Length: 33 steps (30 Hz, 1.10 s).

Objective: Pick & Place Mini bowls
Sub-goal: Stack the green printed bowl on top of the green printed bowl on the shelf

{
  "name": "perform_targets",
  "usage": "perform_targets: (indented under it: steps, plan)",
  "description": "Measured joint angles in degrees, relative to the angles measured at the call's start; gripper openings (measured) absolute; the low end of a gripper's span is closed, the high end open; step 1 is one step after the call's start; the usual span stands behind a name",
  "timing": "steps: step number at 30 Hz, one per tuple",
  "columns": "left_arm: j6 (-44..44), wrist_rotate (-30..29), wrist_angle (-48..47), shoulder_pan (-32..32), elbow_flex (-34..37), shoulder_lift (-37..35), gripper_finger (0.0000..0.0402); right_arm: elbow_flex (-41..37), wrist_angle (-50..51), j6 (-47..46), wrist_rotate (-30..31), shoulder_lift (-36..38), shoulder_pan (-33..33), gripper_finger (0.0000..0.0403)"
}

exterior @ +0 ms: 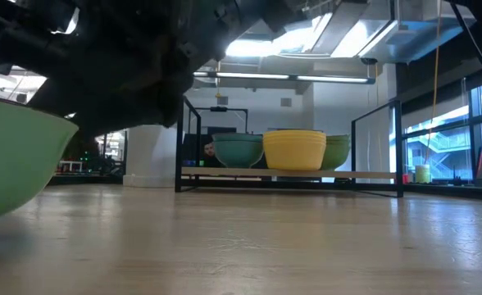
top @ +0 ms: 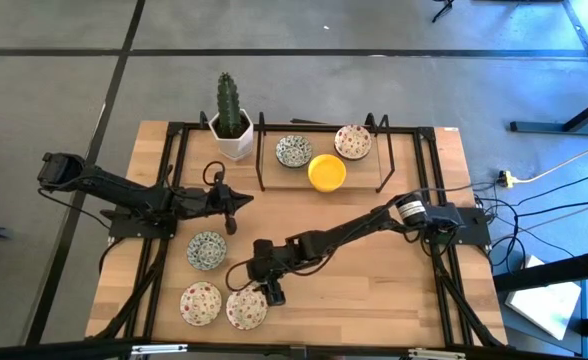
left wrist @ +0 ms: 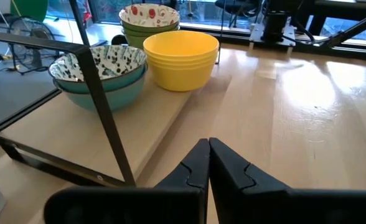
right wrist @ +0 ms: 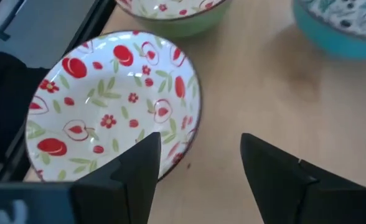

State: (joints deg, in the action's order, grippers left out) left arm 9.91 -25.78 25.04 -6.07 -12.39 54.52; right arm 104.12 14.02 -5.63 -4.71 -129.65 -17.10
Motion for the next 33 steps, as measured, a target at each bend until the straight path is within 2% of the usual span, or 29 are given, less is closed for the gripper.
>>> perform_targets:
  steps: [7, 22, 27, 33]
  plan:
    - [-0.15, -0.04, 0.00, 0.00, -0.01, 0.00, 0.0004, 0.00, -1.04, -1.72, -3.03, -2.44, -0.07, 0.0220]
    - [-0.47, -0.24, 0.00, 0.00, -0.01, 0.00, 0.0004, 0.00, -1.28, -0.97, -2.39, -3.43, -0.05, 0.0216]
    - [-0.60, -0.24, 0.01, 0.00, -0.01, 0.00, 0.0004, 0.00, -1.53, 0.24, -0.82, -3.43, -0.07, 0.0173]
    - [-0.61, -0.24, 0.00, 0.00, -0.01, 0.00, 0.0004, 0.00, -1.68, 1.57, 1.25, -3.43, -0.01, 0.0076]
